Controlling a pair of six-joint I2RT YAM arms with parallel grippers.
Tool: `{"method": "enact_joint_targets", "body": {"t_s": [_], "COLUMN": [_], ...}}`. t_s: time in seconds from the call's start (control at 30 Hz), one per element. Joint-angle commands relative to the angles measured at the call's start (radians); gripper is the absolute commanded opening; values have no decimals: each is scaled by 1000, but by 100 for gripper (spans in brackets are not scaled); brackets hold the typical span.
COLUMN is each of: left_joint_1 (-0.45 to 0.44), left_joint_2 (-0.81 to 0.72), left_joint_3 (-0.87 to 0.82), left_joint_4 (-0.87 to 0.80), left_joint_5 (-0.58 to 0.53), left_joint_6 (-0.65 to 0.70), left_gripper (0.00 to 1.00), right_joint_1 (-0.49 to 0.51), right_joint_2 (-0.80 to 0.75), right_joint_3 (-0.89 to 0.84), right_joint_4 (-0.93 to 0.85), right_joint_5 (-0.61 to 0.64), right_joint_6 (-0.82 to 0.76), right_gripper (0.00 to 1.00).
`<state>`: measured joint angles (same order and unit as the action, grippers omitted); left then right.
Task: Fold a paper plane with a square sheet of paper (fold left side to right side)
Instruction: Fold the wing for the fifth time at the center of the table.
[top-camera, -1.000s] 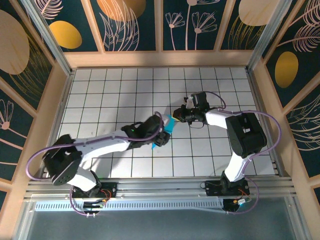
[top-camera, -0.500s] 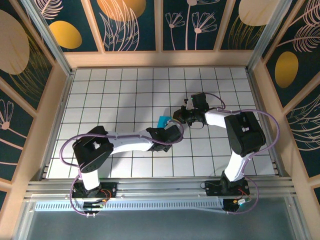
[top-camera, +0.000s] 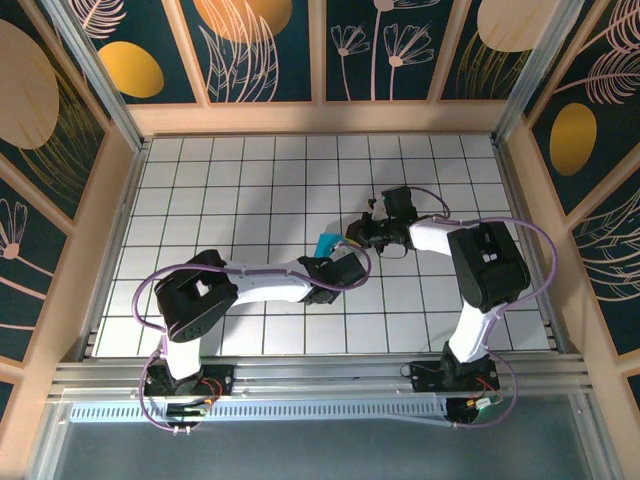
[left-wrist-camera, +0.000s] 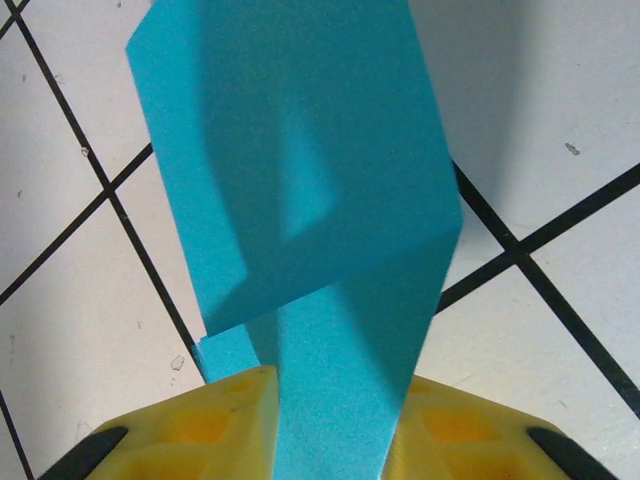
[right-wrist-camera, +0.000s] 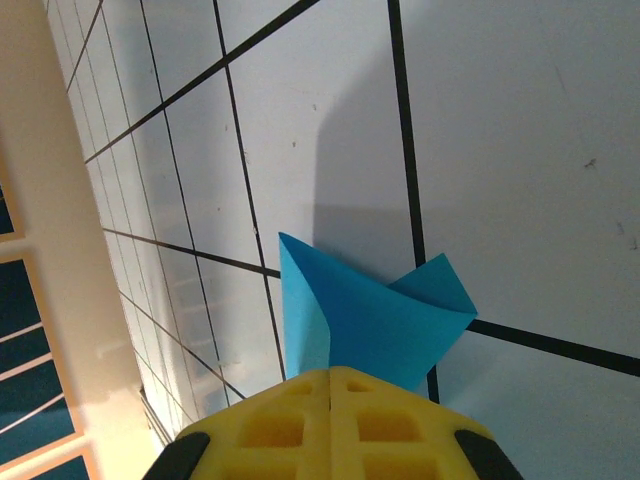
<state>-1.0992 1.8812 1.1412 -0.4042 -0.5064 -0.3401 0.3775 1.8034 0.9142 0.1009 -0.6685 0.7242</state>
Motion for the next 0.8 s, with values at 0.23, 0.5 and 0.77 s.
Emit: {"method": "enact_joint_targets", "body": {"t_s": [0.23, 0.5, 0.77], "left_joint_1": [-4, -2, 17], "left_joint_2": [11, 16, 13], "left_joint_3": [-1, 0, 19], "left_joint_4": [21, 34, 76], "left_joint_5": [26, 73, 182], "left_joint_6": [7, 15, 15], "left_gripper": [18, 4, 0], "right_joint_1": [-4, -51, -197], "right_joint_2": [17, -81, -298], "right_joint_3": [11, -39, -138], "right_joint_4": [-23, -45, -142], "right_joint_5": [45, 143, 273], "right_joint_6": [-5, -20, -94], "right_gripper": [0, 29, 45]}}
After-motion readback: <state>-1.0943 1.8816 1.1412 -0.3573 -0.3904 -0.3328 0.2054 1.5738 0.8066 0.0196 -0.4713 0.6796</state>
